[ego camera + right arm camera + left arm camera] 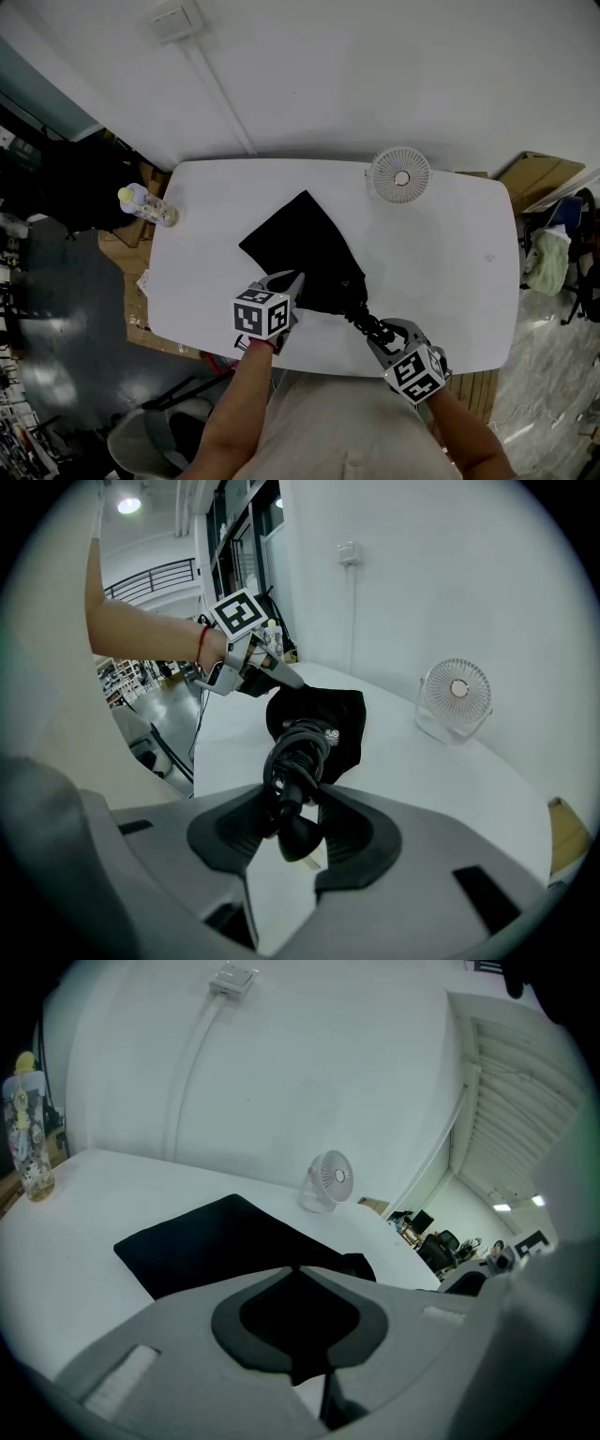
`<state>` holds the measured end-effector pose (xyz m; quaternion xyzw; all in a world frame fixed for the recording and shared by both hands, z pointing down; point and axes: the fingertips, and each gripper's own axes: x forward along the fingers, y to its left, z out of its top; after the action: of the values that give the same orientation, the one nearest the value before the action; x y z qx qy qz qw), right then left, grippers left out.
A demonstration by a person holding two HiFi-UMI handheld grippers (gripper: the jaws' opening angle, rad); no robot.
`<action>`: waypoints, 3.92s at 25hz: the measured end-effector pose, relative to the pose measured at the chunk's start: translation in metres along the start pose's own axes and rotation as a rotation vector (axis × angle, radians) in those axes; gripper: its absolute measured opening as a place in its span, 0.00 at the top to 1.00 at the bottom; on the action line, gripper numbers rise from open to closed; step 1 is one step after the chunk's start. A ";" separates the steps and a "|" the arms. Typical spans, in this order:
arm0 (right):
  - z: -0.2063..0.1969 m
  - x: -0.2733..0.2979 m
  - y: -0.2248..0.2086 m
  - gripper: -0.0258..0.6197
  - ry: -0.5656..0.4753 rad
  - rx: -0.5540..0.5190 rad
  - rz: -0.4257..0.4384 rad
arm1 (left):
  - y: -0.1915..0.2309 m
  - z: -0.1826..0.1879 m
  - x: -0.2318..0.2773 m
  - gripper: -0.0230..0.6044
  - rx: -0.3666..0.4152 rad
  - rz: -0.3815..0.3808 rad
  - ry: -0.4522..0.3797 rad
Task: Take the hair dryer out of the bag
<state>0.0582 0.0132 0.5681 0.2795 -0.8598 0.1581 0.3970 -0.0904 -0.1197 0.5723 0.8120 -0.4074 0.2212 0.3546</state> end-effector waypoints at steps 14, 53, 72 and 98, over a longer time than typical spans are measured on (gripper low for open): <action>-0.081 0.033 0.003 0.69 0.115 -0.084 0.040 | -0.016 -0.010 0.005 0.92 -0.012 -0.056 0.013; -0.012 0.118 -0.002 0.64 0.371 0.032 0.138 | -0.039 -0.022 0.005 0.92 0.011 -0.144 0.045; 0.036 0.008 0.006 0.65 0.013 0.215 0.289 | -0.040 -0.024 0.002 0.92 0.030 -0.153 0.056; -0.035 0.076 -0.164 0.65 0.194 0.648 -0.107 | -0.054 -0.047 0.005 0.92 0.003 -0.186 0.083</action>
<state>0.1387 -0.1269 0.6575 0.4197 -0.7073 0.4278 0.3750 -0.0469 -0.0639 0.5847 0.8370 -0.3147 0.2214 0.3891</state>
